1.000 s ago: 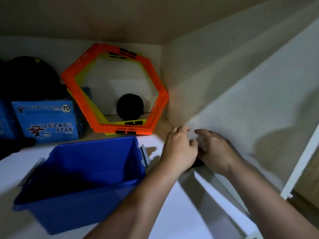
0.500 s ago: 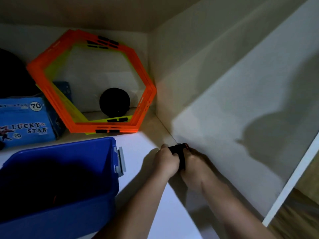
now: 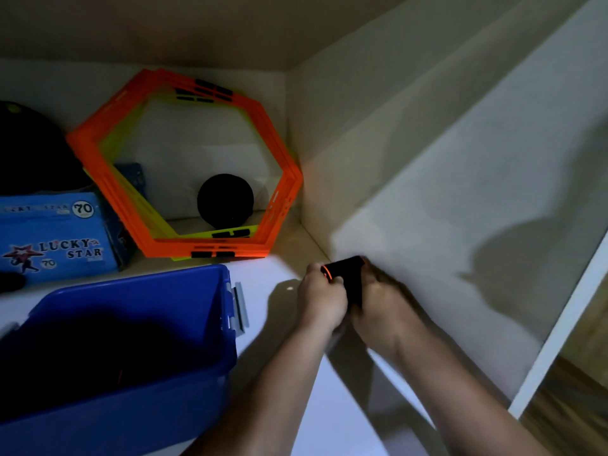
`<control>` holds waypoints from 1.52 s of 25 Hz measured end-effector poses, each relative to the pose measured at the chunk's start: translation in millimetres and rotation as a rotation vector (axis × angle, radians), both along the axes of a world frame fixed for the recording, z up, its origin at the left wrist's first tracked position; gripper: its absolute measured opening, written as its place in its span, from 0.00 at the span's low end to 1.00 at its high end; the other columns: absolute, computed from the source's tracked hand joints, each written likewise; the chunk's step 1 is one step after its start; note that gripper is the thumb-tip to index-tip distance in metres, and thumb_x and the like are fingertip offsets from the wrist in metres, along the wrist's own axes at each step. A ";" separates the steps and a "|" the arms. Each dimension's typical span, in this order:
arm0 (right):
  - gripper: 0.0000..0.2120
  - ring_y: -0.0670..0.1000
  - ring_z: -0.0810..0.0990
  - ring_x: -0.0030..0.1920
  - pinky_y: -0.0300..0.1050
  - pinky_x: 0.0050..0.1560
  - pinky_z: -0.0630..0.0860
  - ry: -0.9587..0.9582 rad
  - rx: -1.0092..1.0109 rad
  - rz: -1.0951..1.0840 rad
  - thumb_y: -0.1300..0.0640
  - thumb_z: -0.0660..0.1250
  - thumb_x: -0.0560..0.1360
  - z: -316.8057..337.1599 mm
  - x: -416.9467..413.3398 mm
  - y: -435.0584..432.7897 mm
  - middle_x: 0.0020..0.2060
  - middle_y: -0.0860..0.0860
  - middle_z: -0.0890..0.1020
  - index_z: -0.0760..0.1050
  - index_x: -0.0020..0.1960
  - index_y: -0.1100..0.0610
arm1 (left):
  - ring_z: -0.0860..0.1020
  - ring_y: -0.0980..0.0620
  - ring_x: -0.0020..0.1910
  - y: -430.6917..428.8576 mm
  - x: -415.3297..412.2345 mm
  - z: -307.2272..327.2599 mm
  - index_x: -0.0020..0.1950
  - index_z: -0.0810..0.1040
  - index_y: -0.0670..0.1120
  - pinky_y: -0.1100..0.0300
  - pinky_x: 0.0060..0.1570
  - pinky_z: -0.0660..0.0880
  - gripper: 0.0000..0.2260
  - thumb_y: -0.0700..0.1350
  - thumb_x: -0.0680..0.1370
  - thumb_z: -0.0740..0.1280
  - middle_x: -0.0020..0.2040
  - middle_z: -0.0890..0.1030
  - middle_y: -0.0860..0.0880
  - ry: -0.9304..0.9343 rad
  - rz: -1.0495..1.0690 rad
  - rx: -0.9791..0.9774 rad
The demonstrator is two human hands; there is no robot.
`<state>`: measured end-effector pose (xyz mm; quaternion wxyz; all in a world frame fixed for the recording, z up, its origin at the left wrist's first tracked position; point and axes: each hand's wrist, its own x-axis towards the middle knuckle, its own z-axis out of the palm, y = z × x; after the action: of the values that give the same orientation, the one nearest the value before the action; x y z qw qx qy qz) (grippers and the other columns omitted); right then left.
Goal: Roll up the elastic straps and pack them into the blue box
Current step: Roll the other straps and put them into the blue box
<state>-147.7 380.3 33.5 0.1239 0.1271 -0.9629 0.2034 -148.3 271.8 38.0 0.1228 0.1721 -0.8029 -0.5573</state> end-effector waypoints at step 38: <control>0.11 0.49 0.88 0.48 0.40 0.47 0.80 -0.339 -0.961 0.574 0.67 0.68 0.78 58.0 107.3 -184.3 0.45 0.51 0.89 0.83 0.53 0.54 | 0.80 0.39 0.54 -281.2 235.7 27.3 0.75 0.66 0.48 0.53 0.49 0.73 0.29 0.46 0.75 0.71 0.55 0.83 0.43 0.099 0.465 -0.495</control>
<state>-40.4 195.9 91.5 -0.0484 0.2780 -0.6961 0.6602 87.4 -9.3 65.3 0.3235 0.2881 -0.8461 -0.3105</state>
